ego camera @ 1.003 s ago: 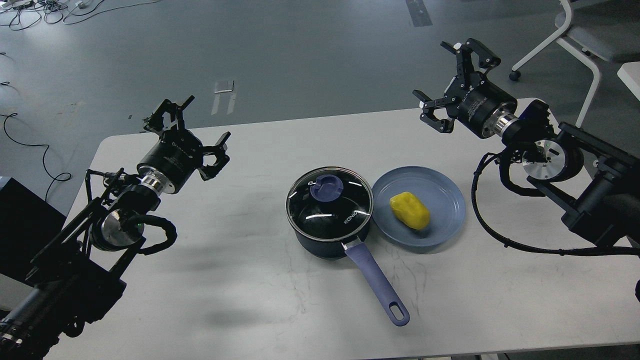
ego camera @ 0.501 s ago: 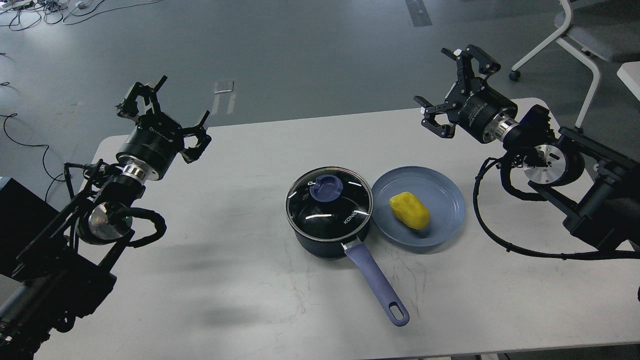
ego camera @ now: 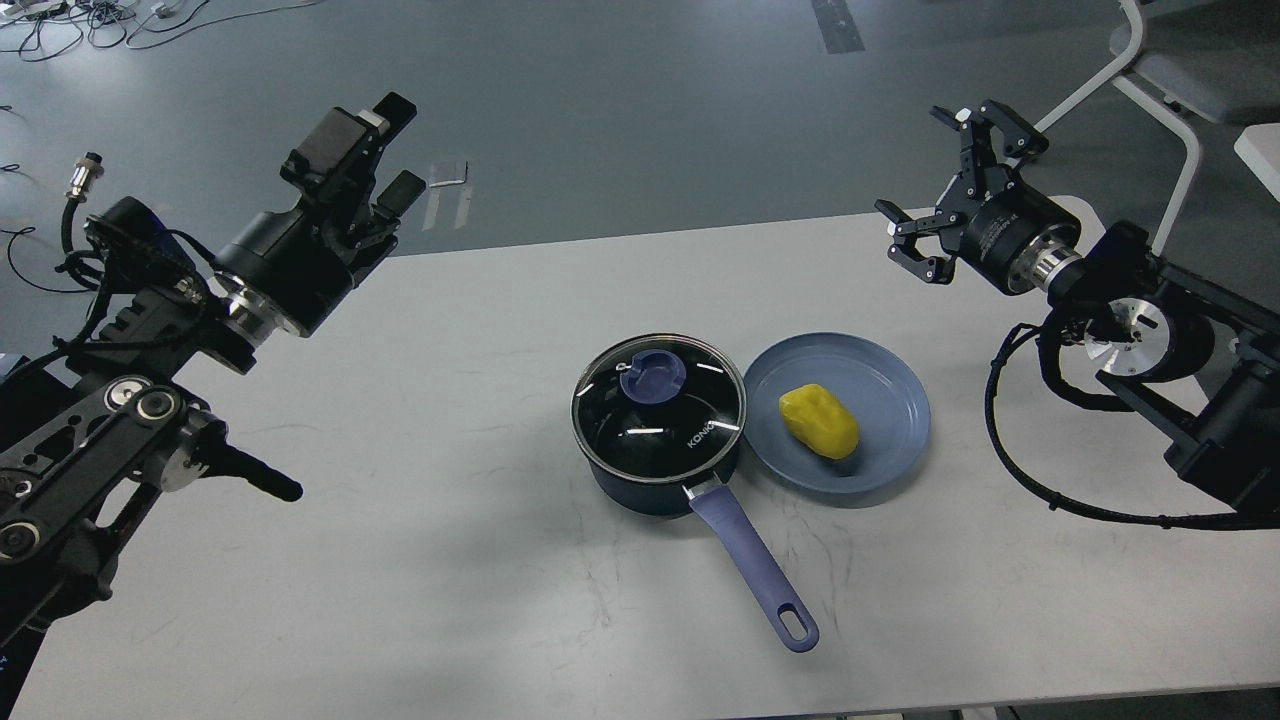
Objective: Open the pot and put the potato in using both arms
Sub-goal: 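Reach the left gripper over the saucepan toward the blue lid knob, then close the left gripper on the blue knob of the glass lid, then lift the glass lid off the saucepan and set it down beside it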
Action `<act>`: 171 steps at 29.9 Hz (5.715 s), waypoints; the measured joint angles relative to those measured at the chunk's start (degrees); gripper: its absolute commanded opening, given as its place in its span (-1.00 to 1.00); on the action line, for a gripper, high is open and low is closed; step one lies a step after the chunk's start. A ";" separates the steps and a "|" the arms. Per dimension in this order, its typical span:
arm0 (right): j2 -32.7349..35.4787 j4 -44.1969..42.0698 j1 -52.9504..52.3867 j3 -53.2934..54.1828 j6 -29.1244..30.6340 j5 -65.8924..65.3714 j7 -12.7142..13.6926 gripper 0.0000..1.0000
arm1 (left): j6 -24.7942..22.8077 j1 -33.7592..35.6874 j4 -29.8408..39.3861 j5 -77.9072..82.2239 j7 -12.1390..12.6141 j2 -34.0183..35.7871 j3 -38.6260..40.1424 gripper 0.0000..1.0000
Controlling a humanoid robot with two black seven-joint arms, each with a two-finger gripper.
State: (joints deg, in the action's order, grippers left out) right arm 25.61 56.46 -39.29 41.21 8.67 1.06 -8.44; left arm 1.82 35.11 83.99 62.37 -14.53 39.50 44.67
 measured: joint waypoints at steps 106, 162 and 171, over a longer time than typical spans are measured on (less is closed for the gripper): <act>2.24 -0.12 1.24 -0.78 -6.05 -0.06 -0.26 1.00 | 20.61 8.08 -33.07 59.78 -13.47 -22.29 -29.47 0.65; 1.68 -0.28 2.07 -2.91 -6.13 -0.97 -0.26 1.00 | 26.17 9.34 -29.67 49.37 -13.46 0.60 -38.74 -0.45; 2.15 -0.20 2.02 -3.28 -6.21 -0.97 -0.27 1.00 | 26.20 4.52 -36.10 44.28 -13.46 -3.31 -38.79 -0.42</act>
State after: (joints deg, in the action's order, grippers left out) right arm 27.76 56.26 -37.27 37.93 2.46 0.09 -8.70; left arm 28.03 39.63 47.89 106.64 -28.00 36.20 5.88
